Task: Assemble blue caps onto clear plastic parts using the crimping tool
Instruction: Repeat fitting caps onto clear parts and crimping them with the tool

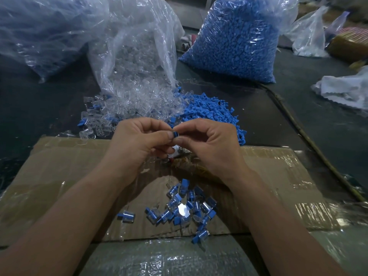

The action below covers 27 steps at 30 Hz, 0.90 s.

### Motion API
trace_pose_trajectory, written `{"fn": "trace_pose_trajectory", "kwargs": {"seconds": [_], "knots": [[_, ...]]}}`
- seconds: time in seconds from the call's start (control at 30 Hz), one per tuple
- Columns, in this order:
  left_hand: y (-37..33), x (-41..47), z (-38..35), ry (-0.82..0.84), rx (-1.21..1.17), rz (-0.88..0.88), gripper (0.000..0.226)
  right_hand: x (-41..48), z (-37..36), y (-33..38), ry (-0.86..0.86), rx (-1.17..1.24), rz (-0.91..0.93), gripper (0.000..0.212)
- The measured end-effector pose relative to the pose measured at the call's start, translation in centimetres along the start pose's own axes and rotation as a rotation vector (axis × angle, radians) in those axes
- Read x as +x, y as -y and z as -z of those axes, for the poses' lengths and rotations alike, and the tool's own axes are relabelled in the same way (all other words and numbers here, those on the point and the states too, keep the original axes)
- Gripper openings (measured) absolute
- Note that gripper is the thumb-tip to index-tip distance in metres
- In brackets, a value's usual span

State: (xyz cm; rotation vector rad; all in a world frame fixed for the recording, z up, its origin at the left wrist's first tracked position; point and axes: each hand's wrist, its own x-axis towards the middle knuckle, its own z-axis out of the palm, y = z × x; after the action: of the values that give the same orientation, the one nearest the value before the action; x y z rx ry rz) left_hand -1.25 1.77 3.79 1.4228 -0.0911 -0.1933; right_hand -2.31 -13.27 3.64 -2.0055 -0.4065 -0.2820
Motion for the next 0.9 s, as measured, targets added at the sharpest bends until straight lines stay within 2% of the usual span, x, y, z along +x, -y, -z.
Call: {"fn": "trace_pose_trajectory", "kwargs": {"seconds": [0.27,0.57,0.9], "knots": [[0.19,0.1,0.22,0.01,-0.034,0.036,0.018,0.0,0.08,-0.08,0.037,-0.003,0.021,0.026],[0.15,0.04,0.18,0.07,-0.067,0.065,0.018,0.05,0.4,-0.15,0.016,-0.001,0.015,0.019],[0.02,-0.09,0.14,0.055,-0.069,0.062,0.018,0.05,0.24,-0.41,0.02,-0.064,0.069,0.024]]}}
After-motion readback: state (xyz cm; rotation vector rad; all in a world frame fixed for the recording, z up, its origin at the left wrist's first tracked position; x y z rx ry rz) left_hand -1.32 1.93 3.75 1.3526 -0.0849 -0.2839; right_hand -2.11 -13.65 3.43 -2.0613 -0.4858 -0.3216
